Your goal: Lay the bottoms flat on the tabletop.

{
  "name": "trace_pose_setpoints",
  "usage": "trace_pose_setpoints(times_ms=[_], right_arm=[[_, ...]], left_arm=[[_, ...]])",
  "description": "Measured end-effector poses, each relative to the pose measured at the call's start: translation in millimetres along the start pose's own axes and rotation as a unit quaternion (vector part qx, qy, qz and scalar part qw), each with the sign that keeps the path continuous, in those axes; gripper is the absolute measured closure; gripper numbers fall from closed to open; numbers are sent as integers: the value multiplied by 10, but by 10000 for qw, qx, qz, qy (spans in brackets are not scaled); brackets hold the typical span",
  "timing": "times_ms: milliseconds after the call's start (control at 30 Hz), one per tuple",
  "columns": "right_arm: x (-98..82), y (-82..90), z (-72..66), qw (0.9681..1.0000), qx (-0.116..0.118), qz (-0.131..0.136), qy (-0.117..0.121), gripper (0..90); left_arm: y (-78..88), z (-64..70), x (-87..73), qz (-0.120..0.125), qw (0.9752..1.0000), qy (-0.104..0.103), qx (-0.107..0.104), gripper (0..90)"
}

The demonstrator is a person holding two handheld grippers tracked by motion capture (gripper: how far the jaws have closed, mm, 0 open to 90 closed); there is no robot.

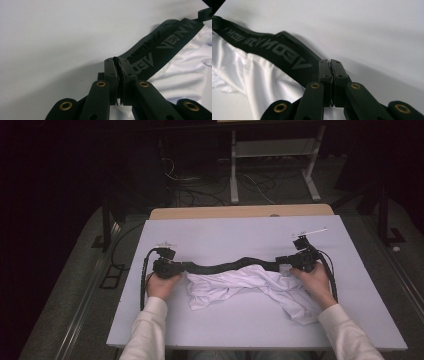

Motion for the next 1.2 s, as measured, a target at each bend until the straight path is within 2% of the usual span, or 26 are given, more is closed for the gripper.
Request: trace_pose_setpoints(times_ms=[67,133,233,367,500,567,700,800,1000,1067,1133,1200], right_arm=[[46,44,23,9999,-112,50,118,873],[100,89,54,9996,-152,134,206,874],[179,146,100,9994,-124,222,240,874],[270,185,168,9991,-35,349,234,875],[410,197,243,9988,-21,384,291,876],[497,207,283,9987,-31,450,238,876],[684,234,378,9984,-82,556,116,876],[852,246,425,9979,-204,580,192,876],[1127,238,475,9971,-366,619,229,876],[1222,233,503,9967,-424,640,246,876],[1276,235,529,9965,-435,678,222,876],[1328,239,559,9962,-493,685,221,876]], left_arm=[[12,17,45,158,9999,-2,-38,852],[9,25,90,189,9998,-56,-63,851],[9,37,172,321,9993,-173,-106,851],[38,37,309,580,9980,-90,-251,852],[40,25,461,610,9978,-167,-209,853],[41,12,565,634,9977,-191,-159,853],[36,-21,778,781,9966,-93,-251,853],[11,-51,892,845,9960,-47,-275,853],[-102,-142,1131,861,9961,-197,-64,854],[-137,-170,1217,900,9955,-297,-62,854],[-164,-198,1318,985,9945,-324,-165,854],[-192,-216,1405,1028,9939,-350,-166,854]])
Point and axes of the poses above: each handheld gripper's, and its own axes: y roughly backward along the jaws, x roughly out of its top, z roughly to its right, the point moved 3 cm from there along -y, roughly forward along the jaws, and after that the axes turned 4 degrees about y, right-handed, at the moved point
